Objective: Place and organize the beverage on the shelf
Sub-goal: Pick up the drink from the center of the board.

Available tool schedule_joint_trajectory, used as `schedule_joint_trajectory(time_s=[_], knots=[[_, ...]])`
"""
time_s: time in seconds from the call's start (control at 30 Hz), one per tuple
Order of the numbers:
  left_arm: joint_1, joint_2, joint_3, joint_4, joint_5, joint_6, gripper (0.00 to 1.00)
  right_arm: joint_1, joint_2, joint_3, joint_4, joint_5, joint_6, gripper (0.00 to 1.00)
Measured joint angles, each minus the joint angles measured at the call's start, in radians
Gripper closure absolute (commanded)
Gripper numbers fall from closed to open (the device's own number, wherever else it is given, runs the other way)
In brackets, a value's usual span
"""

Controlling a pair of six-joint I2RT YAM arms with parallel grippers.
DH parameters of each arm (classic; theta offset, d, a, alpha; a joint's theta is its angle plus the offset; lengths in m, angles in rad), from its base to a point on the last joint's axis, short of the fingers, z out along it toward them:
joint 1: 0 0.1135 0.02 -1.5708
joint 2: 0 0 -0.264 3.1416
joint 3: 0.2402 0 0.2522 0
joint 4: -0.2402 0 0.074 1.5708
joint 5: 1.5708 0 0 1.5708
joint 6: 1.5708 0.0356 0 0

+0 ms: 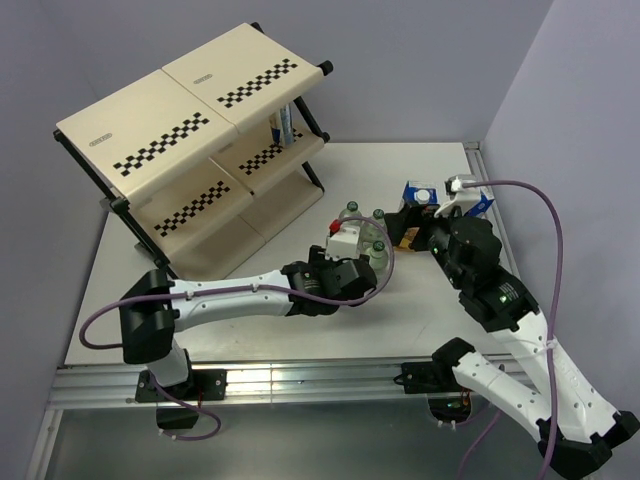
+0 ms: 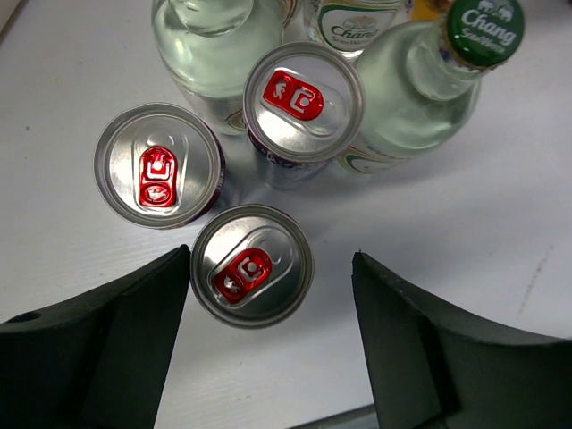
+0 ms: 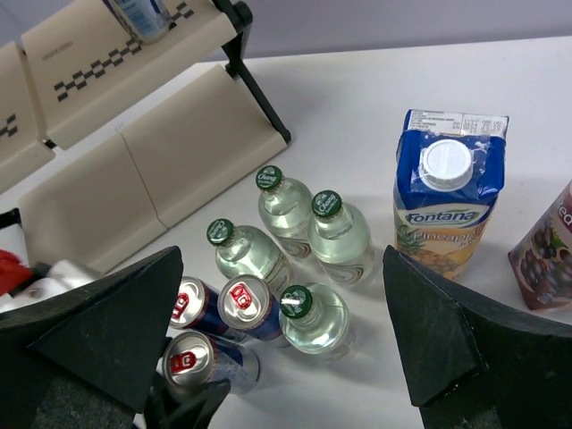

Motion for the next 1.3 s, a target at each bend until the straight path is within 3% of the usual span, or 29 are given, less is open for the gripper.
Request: schedule_joint_trajectory(time_s=[0.17,0.37,0.47,0.53,0.57,0.67,0.87,1.1,1.3], knots=[[0.000,0.040,0.005,-0.009,-0.033,-0.003,0.43,0.000,-0.033,-0.001,-0.002,-0.003,-0.003,0.00],[-0.001,0.064,0.024,-0.014,-0.056,-0.024,0.33,0.000,-0.043,-0.002,-0.002,-0.013,-0.010,0.01],[0.000,0.082,0.027,-0.018,-0.058,-0.030,0.35,0.000,-0.043,-0.015,-0.001,-0.022,-0.014,0.01],[0.000,0.095,0.027,-0.019,-0.059,-0.037,0.43,0.000,-0.042,-0.020,-0.002,-0.027,-0.019,0.01],[0.000,0.098,0.027,-0.018,-0.064,-0.041,0.54,0.000,-0.043,-0.023,-0.002,-0.028,-0.021,0.01],[0.000,0.098,0.027,-0.019,-0.066,-0.047,0.74,0.000,-0.043,-0.028,-0.002,-0.034,-0.027,0.01],[-0.008,0.090,0.027,-0.032,-0.064,-0.052,1.00,0.000,-0.044,-0.030,0.001,-0.051,-0.034,0.01],[-0.069,0.010,0.043,-0.124,-0.065,-0.033,1.00,0.000,-0.047,-0.055,0.026,-0.111,-0.038,0.01],[-0.085,-0.154,0.044,-0.167,-0.056,-0.010,1.00,0.000,-0.050,-0.081,0.074,-0.234,-0.058,0.02]])
